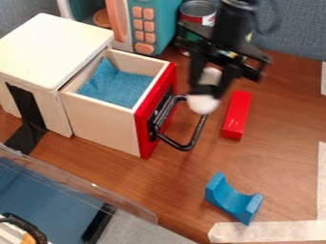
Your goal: Take the white thing out the drawer
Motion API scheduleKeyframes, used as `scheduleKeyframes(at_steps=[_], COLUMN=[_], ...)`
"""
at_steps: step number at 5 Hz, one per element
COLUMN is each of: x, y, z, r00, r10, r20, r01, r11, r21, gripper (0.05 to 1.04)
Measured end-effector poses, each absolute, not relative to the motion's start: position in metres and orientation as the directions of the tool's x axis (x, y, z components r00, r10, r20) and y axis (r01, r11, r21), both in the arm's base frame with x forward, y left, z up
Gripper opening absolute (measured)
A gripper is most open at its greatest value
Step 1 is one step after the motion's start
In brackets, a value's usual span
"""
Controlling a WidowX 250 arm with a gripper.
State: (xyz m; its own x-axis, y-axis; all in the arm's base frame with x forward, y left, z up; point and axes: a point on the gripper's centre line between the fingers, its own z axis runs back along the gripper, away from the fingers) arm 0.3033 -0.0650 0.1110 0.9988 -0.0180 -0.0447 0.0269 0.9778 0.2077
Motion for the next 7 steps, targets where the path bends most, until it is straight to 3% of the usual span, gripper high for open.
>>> scheduleKeyframes(at_steps=[1,2,3,4,5,6,7], x=[0.302,0.31,0.321,0.328,0.324,0.319,0.298], y=[-0.104,-0.113,-0.113,-0.108,-0.1,-0.098,-0.084], z=[0.079,0.058,0.034,0.024,0.026,0.023,0.041], r00=[0.986,0.976,0.965,0.963,0.964,0.962,0.96], r10=[-0.116,-0.17,-0.228,-0.263,-0.266,-0.275,-0.279], r20=[-0.117,-0.134,-0.13,-0.065,0.009,0.004,0.028], r01=[0.142,0.194,0.24,0.264,0.266,0.274,0.28], r11=[0.959,0.961,0.967,0.965,0.961,0.958,0.956], r21=[0.246,0.195,0.083,-0.002,-0.076,-0.08,-0.082], gripper=[0.46,0.46,0.46,0.46,0.532,0.845,1.011])
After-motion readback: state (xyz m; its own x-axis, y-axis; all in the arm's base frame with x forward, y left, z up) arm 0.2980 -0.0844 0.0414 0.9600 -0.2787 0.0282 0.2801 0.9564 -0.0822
